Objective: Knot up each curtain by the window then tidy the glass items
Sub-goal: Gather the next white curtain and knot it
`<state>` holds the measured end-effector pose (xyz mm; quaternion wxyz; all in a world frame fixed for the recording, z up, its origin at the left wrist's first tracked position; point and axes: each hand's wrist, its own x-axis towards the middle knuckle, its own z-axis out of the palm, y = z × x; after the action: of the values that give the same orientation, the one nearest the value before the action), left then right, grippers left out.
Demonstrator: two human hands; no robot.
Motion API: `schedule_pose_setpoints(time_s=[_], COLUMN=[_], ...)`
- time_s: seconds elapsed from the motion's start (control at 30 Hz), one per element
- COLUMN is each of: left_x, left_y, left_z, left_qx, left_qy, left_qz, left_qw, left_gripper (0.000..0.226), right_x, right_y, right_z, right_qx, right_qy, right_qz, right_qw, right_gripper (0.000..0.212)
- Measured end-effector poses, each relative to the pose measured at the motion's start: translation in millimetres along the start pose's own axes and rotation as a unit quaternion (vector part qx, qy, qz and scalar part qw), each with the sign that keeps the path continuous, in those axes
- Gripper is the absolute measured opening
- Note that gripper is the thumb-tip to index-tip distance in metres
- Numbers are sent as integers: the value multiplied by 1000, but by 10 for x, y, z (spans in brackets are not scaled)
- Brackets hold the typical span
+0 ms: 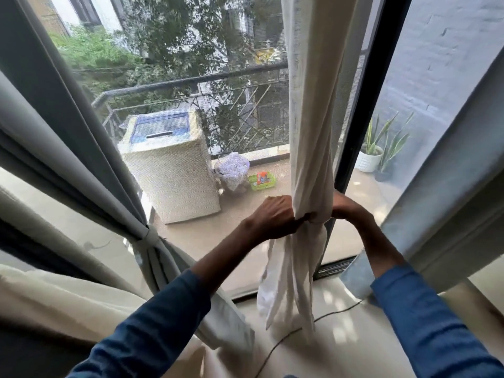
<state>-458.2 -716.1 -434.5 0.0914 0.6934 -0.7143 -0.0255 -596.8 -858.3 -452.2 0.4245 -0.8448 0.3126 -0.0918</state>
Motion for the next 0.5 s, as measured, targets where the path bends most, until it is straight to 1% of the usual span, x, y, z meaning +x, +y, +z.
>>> schedule_pose_setpoints(time_s=[0.03,0.07,0.1,0.13,0.2,0.23,0.3,0.33,0.4,0.43,0.47,0.5], left_x=[7,15,23,14,-6,-17,-32,-31,-3,22,48,59], left_y=[-35,-65,-113,-154,-168,-164,-132,-118,-131,-158,-189,-180], left_z=[30,54,68,74,58,30,-22,-35,-5,35,84,99], left_qx=[2,-3,-15,-36,-83,-103,-95,-97,-122,-128,-138,-146], left_qy=[6,11,16,17,17,31,66,85,80,82,87,88], left_qz=[-20,-37,-57,-70,-94,-110,-120,-107,-105,-114,-124,-137], left_qw=[1000,999,998,997,992,988,986,986,984,982,979,976], left_gripper=[68,60,58,58,55,52,34,26,15,10,9,10], right_x=[20,9,-7,-37,-149,-216,-347,-406,-509,-542,-559,-564], right_y=[91,198,295,380,421,397,270,189,65,9,-39,-82], right_z=[-25,-49,-56,-47,31,113,352,495,777,887,982,1059], right_qx=[5,16,41,69,110,139,201,229,262,263,254,239], right_qy=[-10,-14,-5,22,120,155,165,150,102,89,90,108], right_qz=[5,16,31,45,50,41,13,1,-11,-9,-7,-3], right_qw=[1000,1000,999,996,985,977,965,962,960,961,963,965], right_gripper=[61,46,30,20,17,14,8,8,9,17,30,44])
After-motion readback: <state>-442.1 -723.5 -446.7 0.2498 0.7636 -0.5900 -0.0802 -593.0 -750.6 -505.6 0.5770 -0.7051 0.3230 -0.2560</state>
